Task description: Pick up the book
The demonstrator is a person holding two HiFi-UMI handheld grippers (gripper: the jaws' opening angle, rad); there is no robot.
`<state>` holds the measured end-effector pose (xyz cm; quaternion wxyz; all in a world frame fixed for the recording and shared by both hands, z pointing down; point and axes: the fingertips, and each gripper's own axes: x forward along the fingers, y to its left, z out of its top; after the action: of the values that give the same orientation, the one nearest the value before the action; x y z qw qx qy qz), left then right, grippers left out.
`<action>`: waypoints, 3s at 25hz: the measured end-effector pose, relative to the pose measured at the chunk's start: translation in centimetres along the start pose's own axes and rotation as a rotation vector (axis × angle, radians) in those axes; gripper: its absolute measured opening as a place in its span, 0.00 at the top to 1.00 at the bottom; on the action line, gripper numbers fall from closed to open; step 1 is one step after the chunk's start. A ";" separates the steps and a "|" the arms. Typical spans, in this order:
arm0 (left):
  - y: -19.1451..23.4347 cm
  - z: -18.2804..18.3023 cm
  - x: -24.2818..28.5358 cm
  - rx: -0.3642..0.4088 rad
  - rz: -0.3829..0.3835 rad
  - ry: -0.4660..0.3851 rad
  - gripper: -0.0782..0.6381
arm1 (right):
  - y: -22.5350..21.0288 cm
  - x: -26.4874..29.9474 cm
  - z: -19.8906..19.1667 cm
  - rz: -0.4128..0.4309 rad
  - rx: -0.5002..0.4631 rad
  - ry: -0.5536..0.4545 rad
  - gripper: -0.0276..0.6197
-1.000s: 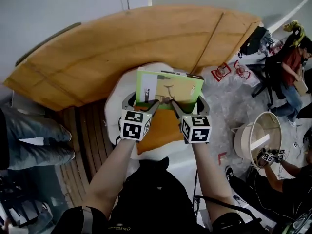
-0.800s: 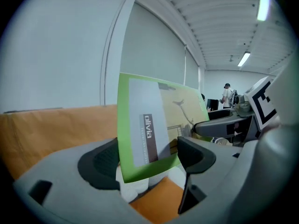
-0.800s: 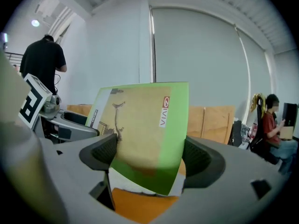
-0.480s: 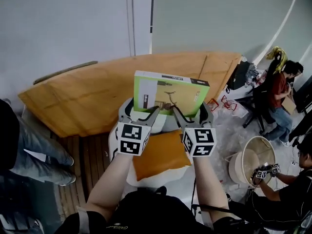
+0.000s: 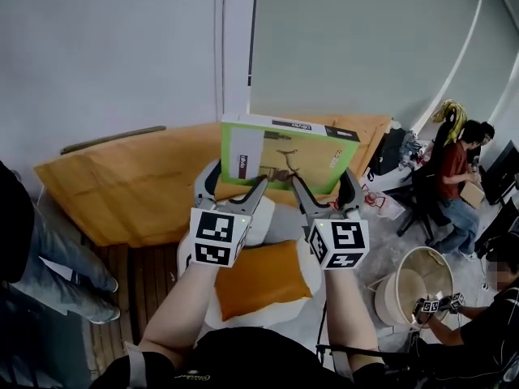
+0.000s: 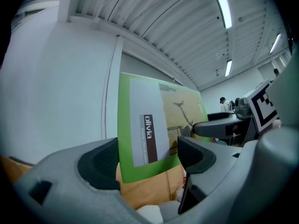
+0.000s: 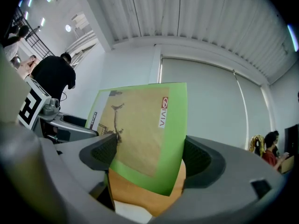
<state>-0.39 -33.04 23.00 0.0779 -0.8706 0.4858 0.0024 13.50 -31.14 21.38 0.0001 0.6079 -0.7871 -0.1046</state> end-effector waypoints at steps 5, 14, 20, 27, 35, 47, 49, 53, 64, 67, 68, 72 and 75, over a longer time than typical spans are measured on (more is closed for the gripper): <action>-1.0 1.7 -0.9 0.022 -0.004 -0.034 0.36 | -0.3 -1.4 1.4 -0.009 -0.001 -0.034 0.32; -0.1 1.2 -1.2 0.017 -0.004 -0.027 0.36 | 0.5 -1.0 0.9 -0.008 0.007 -0.038 0.32; -0.1 1.4 -1.2 0.026 -0.009 -0.023 0.36 | 0.6 -1.1 0.8 -0.009 0.020 -0.040 0.32; 0.0 1.2 -1.0 0.004 -0.014 -0.028 0.36 | 0.6 -1.0 0.6 -0.009 0.009 -0.046 0.32; 0.0 1.3 -1.0 0.009 -0.010 -0.024 0.36 | 0.6 -1.0 0.6 -0.008 0.013 -0.051 0.32; 0.1 1.3 -0.9 0.014 -0.006 -0.019 0.36 | 0.6 -0.9 0.4 -0.005 0.016 -0.047 0.32; 0.0 1.3 -1.0 0.016 -0.006 -0.018 0.36 | 0.6 -0.9 0.4 -0.004 0.016 -0.045 0.32; 0.1 1.4 -1.0 0.015 -0.004 -0.015 0.36 | 0.6 -0.9 0.3 0.000 0.017 -0.034 0.32; 0.1 1.6 -1.2 0.019 0.000 -0.013 0.36 | 0.7 -0.9 0.4 0.005 0.014 -0.030 0.32; 0.1 1.6 -1.3 0.020 0.002 -0.010 0.36 | 0.8 -0.9 0.4 0.007 0.018 -0.028 0.32; 0.1 1.6 -1.3 0.020 0.003 -0.009 0.36 | 0.8 -1.0 0.4 0.008 0.019 -0.027 0.32; 0.1 1.5 -1.3 0.016 0.009 -0.003 0.36 | 0.8 -0.9 0.3 0.013 0.018 -0.019 0.32; 0.0 1.5 -1.3 0.015 0.011 -0.001 0.36 | 0.7 -0.9 0.2 0.015 0.020 -0.016 0.32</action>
<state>-0.95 -31.76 21.65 0.0846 -0.8673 0.4905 -0.0003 13.02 -30.09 21.44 -0.0114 0.6009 -0.7927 -0.1018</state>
